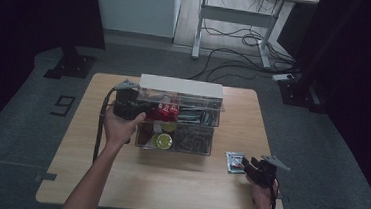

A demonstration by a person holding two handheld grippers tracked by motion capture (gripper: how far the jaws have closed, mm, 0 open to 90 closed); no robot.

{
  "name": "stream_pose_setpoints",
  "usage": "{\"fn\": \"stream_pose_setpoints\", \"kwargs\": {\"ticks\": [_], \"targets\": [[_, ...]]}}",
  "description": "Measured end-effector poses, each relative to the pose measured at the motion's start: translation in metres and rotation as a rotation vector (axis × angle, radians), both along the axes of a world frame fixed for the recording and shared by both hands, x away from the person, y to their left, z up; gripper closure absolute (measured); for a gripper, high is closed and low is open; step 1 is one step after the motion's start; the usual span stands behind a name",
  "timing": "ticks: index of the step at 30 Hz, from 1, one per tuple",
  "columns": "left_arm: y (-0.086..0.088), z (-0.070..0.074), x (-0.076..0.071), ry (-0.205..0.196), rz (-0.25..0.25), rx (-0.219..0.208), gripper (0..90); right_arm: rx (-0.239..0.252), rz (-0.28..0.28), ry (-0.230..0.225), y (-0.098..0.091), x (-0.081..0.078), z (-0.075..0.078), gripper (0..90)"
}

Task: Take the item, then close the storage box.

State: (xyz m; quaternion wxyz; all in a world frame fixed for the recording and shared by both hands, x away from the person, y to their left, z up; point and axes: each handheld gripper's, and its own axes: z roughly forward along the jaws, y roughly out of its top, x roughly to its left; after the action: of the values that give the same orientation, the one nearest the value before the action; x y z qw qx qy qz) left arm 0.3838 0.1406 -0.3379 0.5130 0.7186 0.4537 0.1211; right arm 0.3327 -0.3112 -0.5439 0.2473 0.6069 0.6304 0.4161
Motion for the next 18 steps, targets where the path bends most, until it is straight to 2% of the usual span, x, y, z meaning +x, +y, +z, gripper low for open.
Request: {"fn": "stream_pose_setpoints", "kwargs": {"ticks": [5, 15, 18], "targets": [[0.0012, -0.0006, 0.0, 0.002, 0.0, -0.005, 88.7, -0.008, 0.04, -0.018, 0.0058, -0.0016, 0.0033, 55.9], [0.0039, -0.0031, -0.0022, 0.007, 0.011, -0.005, 89.5, -0.02, 0.081, -0.013, 0.0092, -0.0028, 0.0037, 56.3], [0.0053, -0.0021, -0.0053, -0.001, 0.0, -0.03, 89.0, -0.022, 0.086, -0.011, 0.0092, -0.0033, 0.0033, 56.7]]}}
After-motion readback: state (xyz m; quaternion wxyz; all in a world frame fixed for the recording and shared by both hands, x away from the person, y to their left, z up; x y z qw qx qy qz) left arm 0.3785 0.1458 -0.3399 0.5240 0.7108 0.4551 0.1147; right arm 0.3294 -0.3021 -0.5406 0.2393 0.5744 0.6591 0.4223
